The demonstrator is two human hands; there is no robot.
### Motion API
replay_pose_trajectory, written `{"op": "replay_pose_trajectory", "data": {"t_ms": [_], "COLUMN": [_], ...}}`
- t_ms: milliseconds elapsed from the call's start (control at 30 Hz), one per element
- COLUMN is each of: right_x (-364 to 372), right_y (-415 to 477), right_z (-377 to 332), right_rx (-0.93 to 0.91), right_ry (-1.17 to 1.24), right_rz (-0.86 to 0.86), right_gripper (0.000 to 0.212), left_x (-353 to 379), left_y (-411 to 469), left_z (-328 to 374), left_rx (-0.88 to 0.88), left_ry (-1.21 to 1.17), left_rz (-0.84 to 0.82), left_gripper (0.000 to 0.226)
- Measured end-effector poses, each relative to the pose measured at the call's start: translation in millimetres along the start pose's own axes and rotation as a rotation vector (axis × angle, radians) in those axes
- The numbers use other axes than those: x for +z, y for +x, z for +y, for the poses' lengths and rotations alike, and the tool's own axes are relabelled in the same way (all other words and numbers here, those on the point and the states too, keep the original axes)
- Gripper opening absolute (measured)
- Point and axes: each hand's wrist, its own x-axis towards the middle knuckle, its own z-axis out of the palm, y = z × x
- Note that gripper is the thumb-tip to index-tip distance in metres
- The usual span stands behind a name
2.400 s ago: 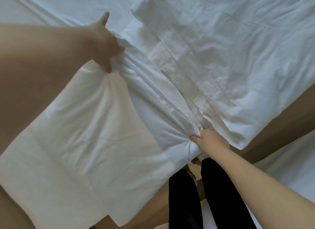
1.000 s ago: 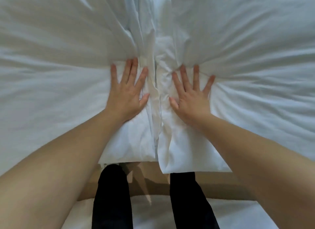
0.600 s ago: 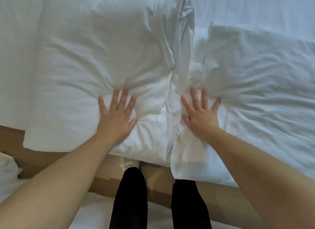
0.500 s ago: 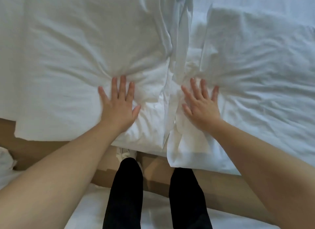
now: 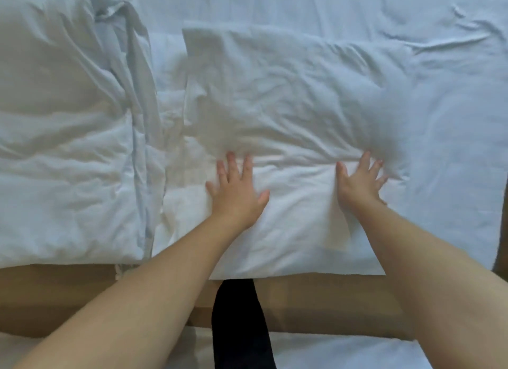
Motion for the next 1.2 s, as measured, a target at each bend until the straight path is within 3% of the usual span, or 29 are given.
{"op": "replay_pose_trajectory", "data": {"t_ms": [133, 267, 367, 467, 600, 733, 833, 900, 1000, 1133, 1200], "right_x": [-21.7, -37.8, -50.5, -50.2, -59.6, -90.0, -118.0, -136.8, -158.8, -162.1, -156.4], "right_y": [56.7, 106.3, 129.6, 142.4, 132.7, 106.4, 66.6, 36.4, -18.3, -96.9, -132.8], "right_z": [29.4, 67.9, 101.1, 124.5, 127.7, 124.6, 109.5, 94.3, 60.9, -5.8, -41.8], "right_rx": [0.052, 0.078, 0.094, 0.049, -0.019, -0.03, -0.135, -0.219, -0.35, -0.438, -0.489], "right_ry": [0.142, 0.473, 0.71, 0.767, 0.808, 0.818, 0.841, 0.903, 1.006, 1.021, 1.022], "right_rz": [0.041, -0.039, -0.279, -0.494, -0.597, -0.621, -0.594, -0.613, -0.779, -0.952, -0.974], "right_gripper": [0.096, 0.116, 0.101, 0.103, 0.041, 0.032, 0.024, 0.041, 0.059, 0.044, 0.036], "left_x": [17.5, 37.0, 52.5, 59.1, 53.5, 29.5, -2.7, -26.7, -61.1, -124.7, -159.2], "left_y": [30.1, 54.4, 65.2, 72.6, 71.1, 58.9, 34.6, 4.3, -44.6, -98.1, -125.3], "left_z": [44.9, 52.3, 49.3, 49.0, 47.7, 47.5, 55.1, 70.6, 104.2, 106.1, 84.4], "left_rx": [-0.28, -0.357, -0.372, -0.374, -0.379, -0.379, -0.262, -0.119, 0.007, -0.001, 0.029], "left_ry": [-0.122, -0.122, -0.082, -0.052, -0.032, -0.041, -0.291, -0.459, -0.738, -0.932, -0.982], "left_rz": [0.019, 0.065, 0.105, 0.13, 0.095, 0.008, -0.046, -0.065, -0.263, -0.209, -0.237], "left_gripper": [0.11, 0.128, 0.133, 0.136, 0.136, 0.131, 0.114, 0.089, 0.089, 0.089, 0.071]}}
